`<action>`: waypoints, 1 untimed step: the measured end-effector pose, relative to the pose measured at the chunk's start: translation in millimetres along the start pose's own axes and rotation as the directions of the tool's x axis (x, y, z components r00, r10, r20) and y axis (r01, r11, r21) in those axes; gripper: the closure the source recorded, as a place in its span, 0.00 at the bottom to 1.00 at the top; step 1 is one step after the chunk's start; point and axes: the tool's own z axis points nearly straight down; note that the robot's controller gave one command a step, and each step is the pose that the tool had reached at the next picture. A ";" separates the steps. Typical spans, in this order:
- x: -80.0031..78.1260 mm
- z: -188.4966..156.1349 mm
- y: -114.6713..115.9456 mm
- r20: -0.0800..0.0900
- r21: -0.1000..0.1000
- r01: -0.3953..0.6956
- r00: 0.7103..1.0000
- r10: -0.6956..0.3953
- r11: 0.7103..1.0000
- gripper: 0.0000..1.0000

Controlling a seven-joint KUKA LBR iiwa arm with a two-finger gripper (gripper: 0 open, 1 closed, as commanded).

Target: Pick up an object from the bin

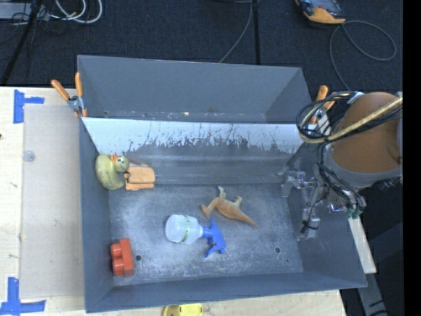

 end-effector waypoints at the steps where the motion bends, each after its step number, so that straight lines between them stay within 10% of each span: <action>1: 24.3 63.9 39.4 -0.002 -0.004 0.138 0.990 -0.138 0.990 0.00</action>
Offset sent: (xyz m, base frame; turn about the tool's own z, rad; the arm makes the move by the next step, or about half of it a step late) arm 0.0381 0.1054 0.0056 -0.0429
